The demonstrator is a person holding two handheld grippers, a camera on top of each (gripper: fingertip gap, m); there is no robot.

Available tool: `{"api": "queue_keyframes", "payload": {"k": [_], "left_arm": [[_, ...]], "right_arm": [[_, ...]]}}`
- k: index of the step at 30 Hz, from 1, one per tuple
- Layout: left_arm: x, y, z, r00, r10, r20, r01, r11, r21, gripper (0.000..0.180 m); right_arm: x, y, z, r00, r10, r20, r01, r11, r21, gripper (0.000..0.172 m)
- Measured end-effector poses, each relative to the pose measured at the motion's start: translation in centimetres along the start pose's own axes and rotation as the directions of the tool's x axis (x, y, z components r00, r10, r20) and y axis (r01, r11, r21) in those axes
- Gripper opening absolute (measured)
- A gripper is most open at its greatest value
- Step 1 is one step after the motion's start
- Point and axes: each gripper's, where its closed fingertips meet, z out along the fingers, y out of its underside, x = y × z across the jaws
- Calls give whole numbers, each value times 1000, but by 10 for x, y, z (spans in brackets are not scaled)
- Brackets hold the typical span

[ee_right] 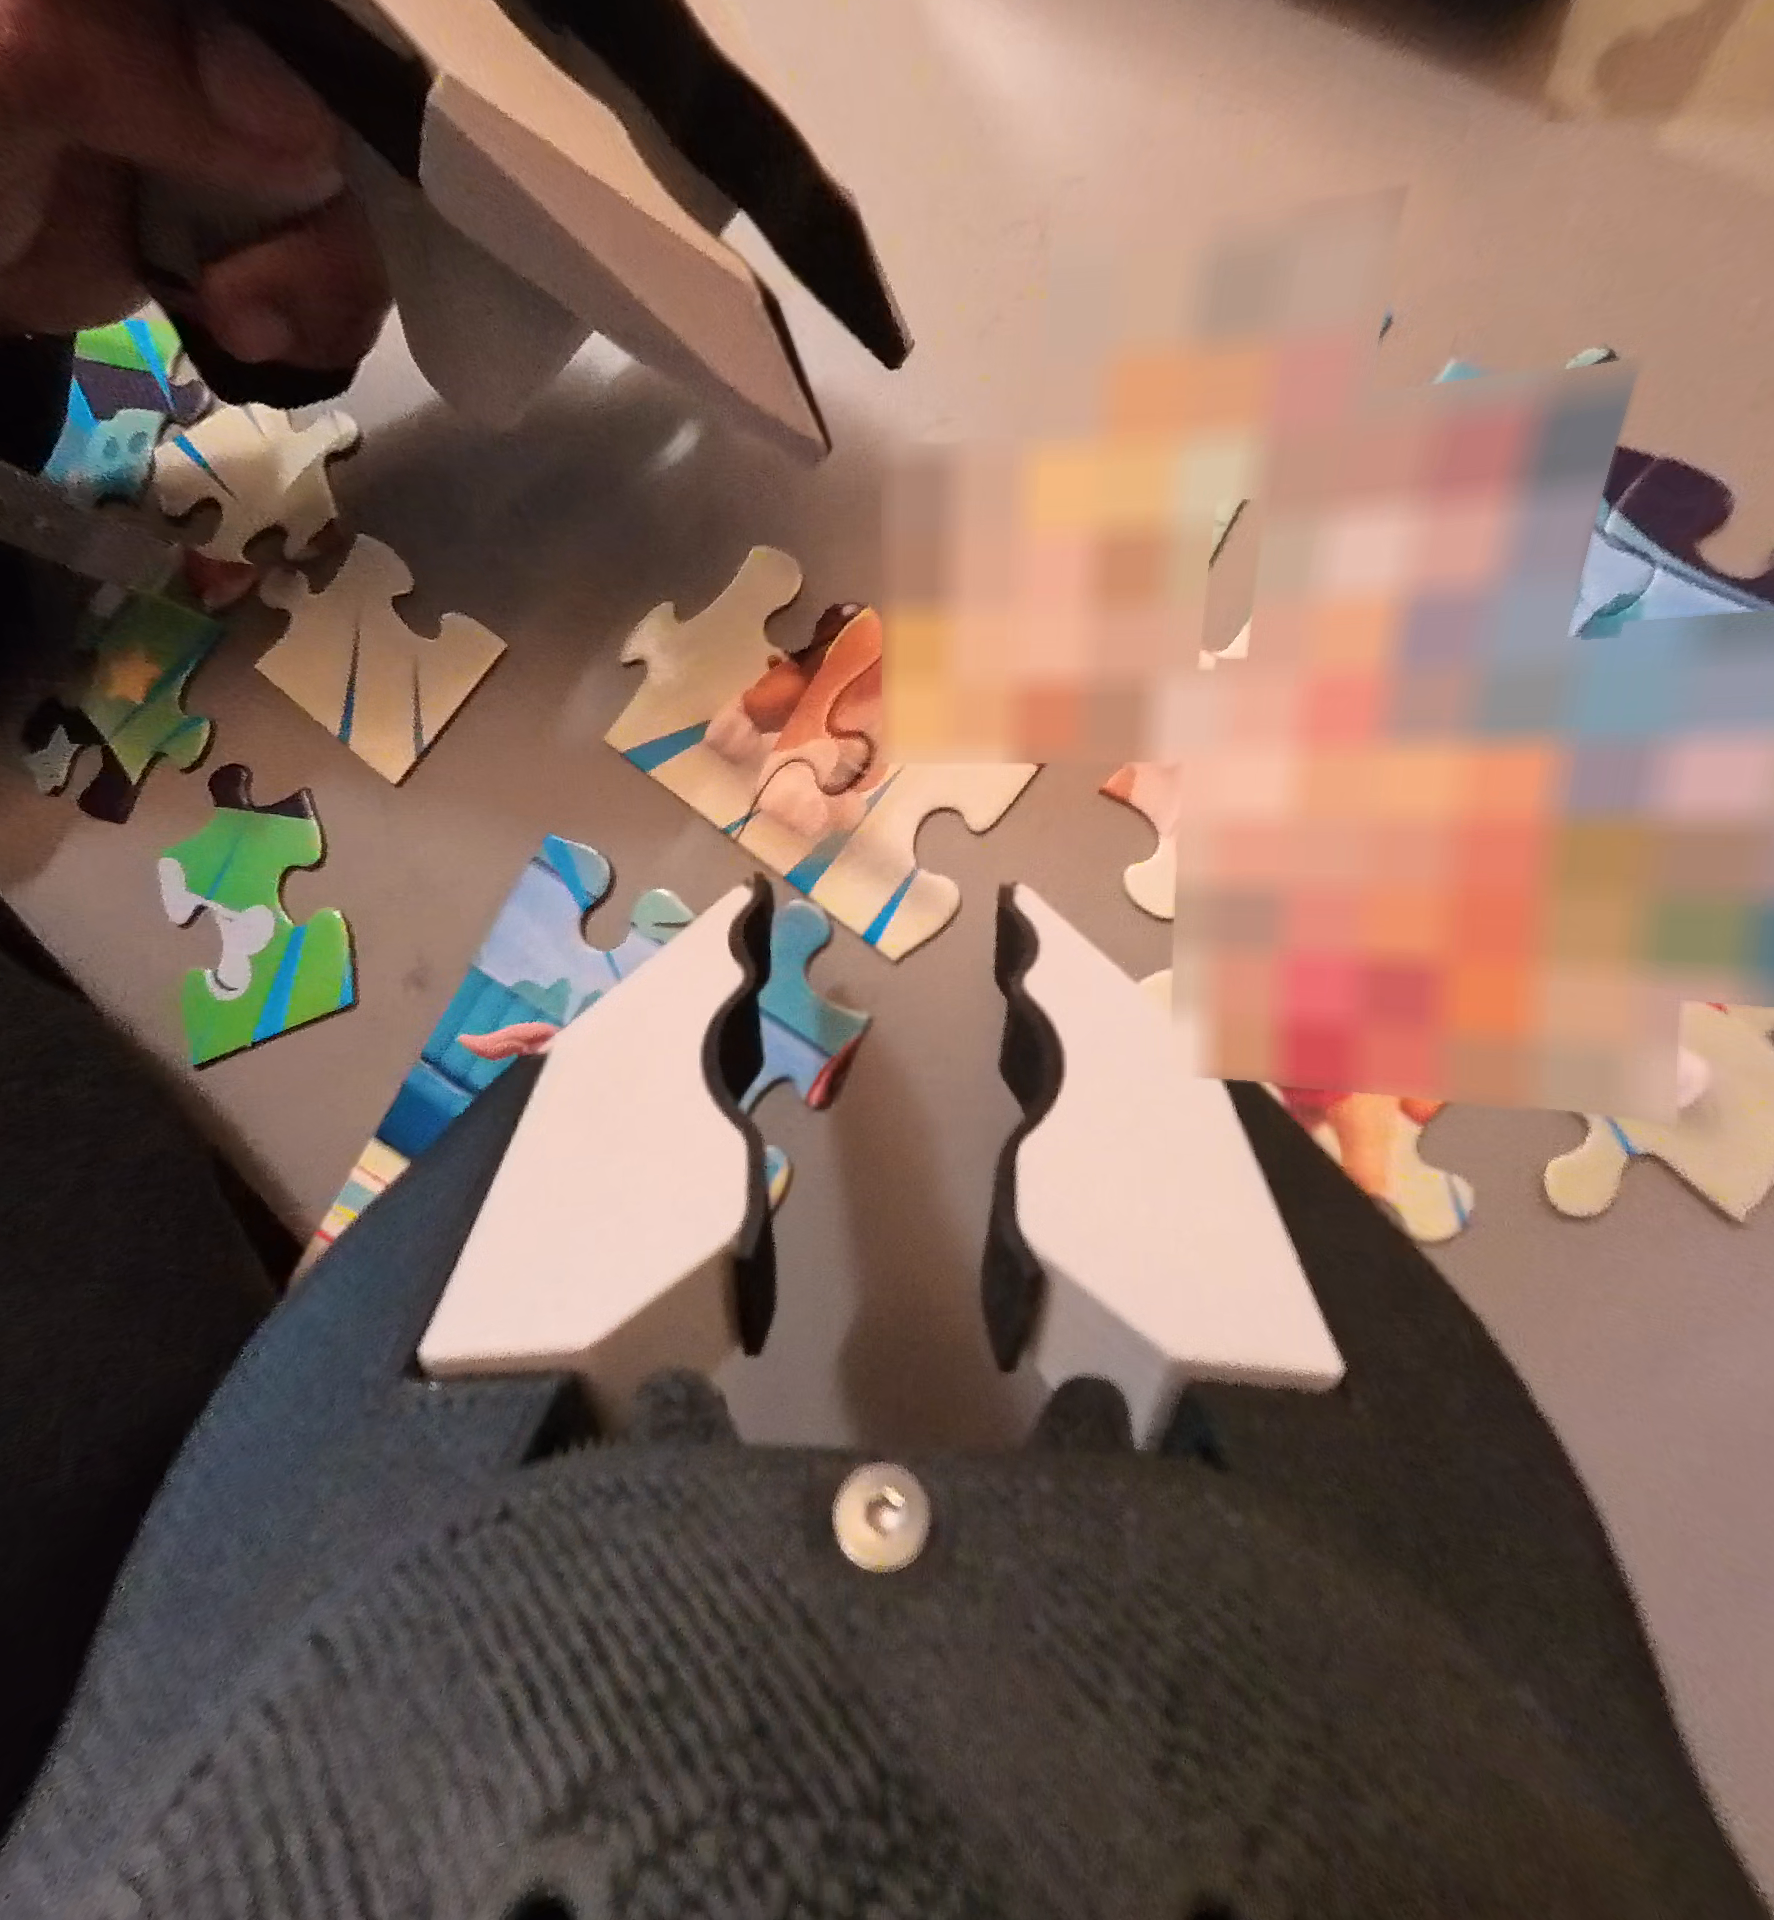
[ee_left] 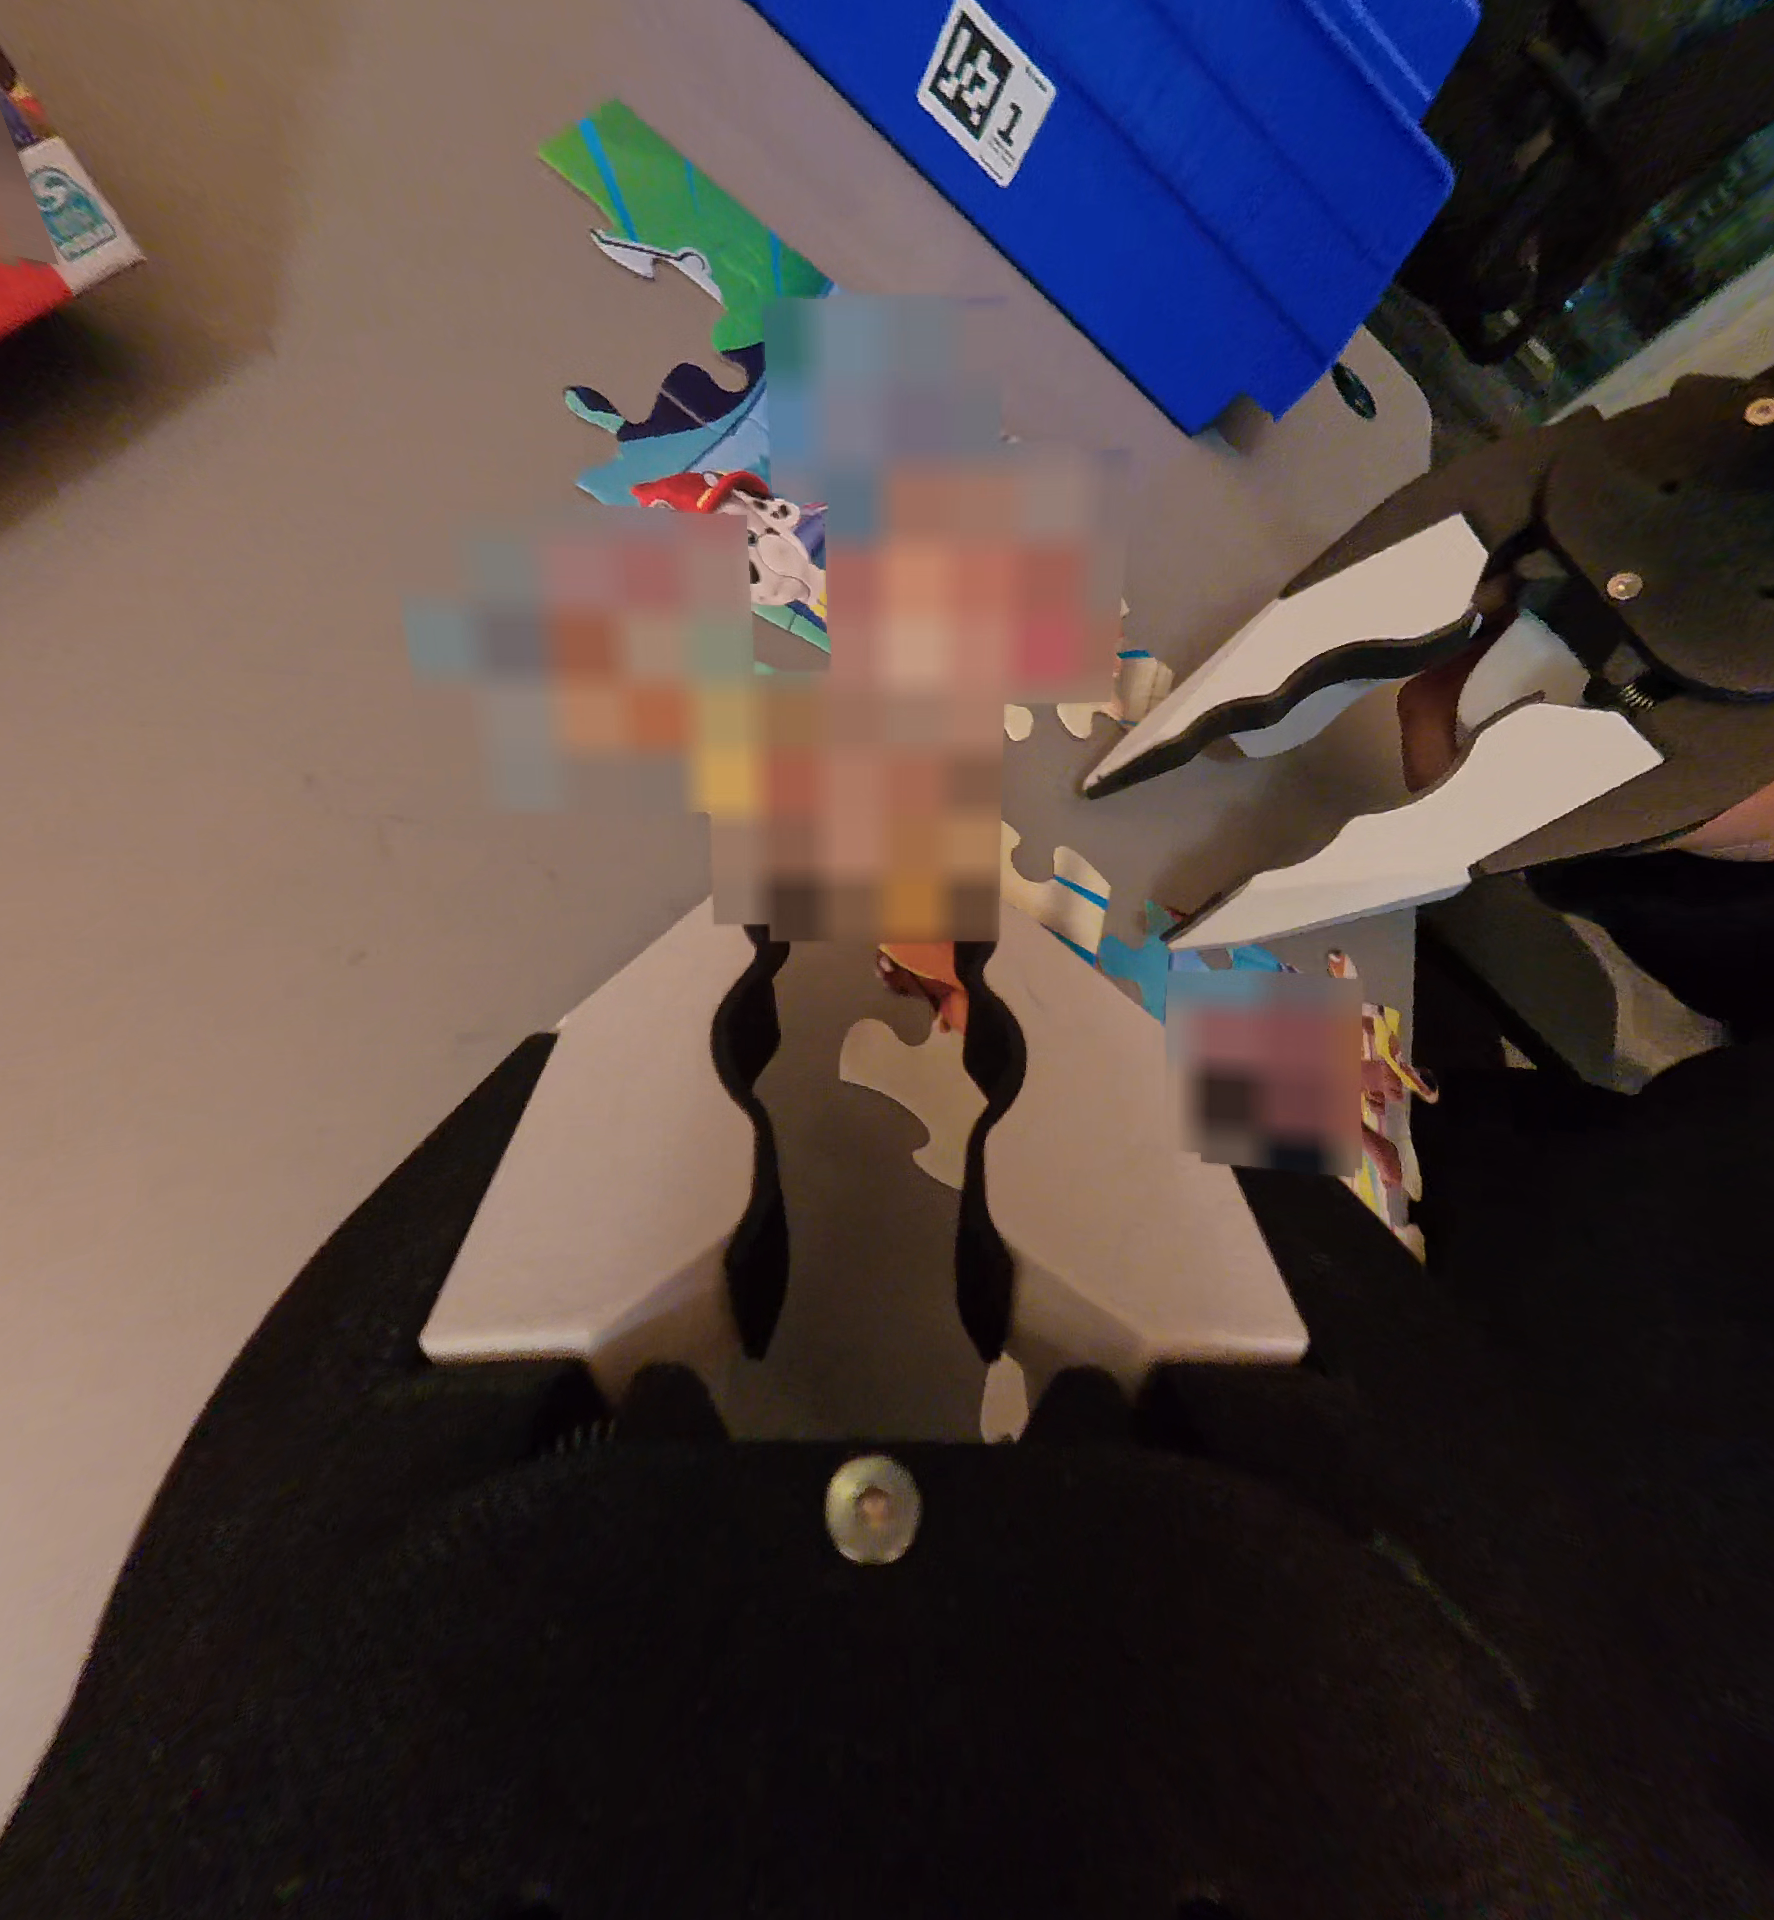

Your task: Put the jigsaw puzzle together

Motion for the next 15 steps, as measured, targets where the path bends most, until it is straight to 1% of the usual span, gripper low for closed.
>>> {"api": "queue_keyframes", "payload": {"k": [2, 4, 6, 8, 12, 15], "left_arm": [[7, 2, -1, 999, 45, 6, -45, 999, -5, 35], [13, 7, -1, 994, 105, 33, -104, 994, -21, 46], [18, 13, 0, 984, 163, 75, -160, 986, -39, 62], [24, 26, 2, 970, 222, 95, -212, 972, -100, 72], [29, 46, 7, 923, 356, 144, -329, 926, -186, 76], [31, 53, 12, 916, 376, 141, -345, 916, -203, 77]], "right_arm": [[-2, 3, -4, 1000, -3, -13, 3, 1000, 5, 43], [-1, 6, -7, 999, -14, -36, 14, 1000, 6, 44], [1, 7, -10, 999, -13, -50, 14, 1000, 18, 45], [1, 6, -9, 999, -5, -50, 7, 999, 39, 45], [2, 6, -4, 999, -24, -43, 26, 998, 56, 44], [3, 7, 0, 996, -81, -35, 83, 996, 35, 40]]}}
